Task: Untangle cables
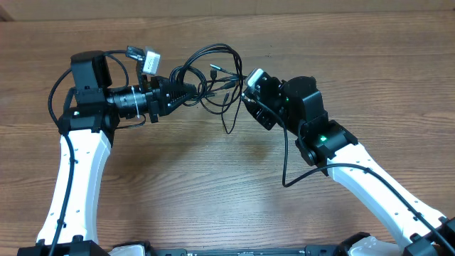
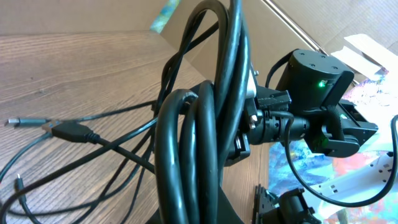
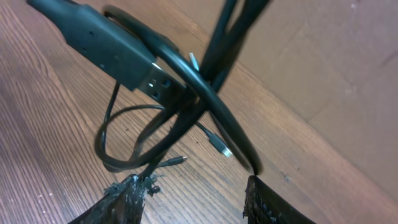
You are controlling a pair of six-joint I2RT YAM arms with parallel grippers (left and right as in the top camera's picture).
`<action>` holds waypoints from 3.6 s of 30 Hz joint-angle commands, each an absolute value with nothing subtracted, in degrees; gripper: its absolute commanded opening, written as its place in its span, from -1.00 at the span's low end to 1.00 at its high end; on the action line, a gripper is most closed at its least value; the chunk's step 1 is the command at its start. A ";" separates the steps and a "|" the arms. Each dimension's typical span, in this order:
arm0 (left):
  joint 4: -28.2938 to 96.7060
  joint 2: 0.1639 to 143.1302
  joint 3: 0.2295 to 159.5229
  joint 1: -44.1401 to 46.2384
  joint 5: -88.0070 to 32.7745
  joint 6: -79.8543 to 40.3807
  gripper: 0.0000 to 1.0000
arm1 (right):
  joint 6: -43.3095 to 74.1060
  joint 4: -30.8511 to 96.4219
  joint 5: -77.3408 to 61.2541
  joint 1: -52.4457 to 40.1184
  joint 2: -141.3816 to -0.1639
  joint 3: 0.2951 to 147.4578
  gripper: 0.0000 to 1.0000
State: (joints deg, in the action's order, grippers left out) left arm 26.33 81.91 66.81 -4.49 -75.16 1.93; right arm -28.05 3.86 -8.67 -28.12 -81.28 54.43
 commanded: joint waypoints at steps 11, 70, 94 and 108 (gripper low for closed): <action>32.62 80.55 68.27 -4.05 -76.05 12.34 -0.91 | -31.81 1.80 -9.56 -25.34 -81.25 55.35 0.01; 32.80 80.55 68.27 -3.66 -28.14 -21.06 -0.91 | -28.53 13.80 -43.51 -25.06 -69.97 55.35 -0.92; 31.40 80.55 68.27 6.35 -32.40 -16.91 -0.91 | -28.58 7.77 -53.80 -25.10 -70.15 55.35 -0.92; 32.77 80.55 68.27 7.11 -47.90 -7.27 -0.91 | -28.60 7.73 -36.64 -25.04 -72.64 55.35 -0.92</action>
State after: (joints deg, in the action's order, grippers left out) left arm 32.36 81.91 66.81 7.05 -44.16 -11.22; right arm -28.71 8.19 -41.60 -25.12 -72.44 54.43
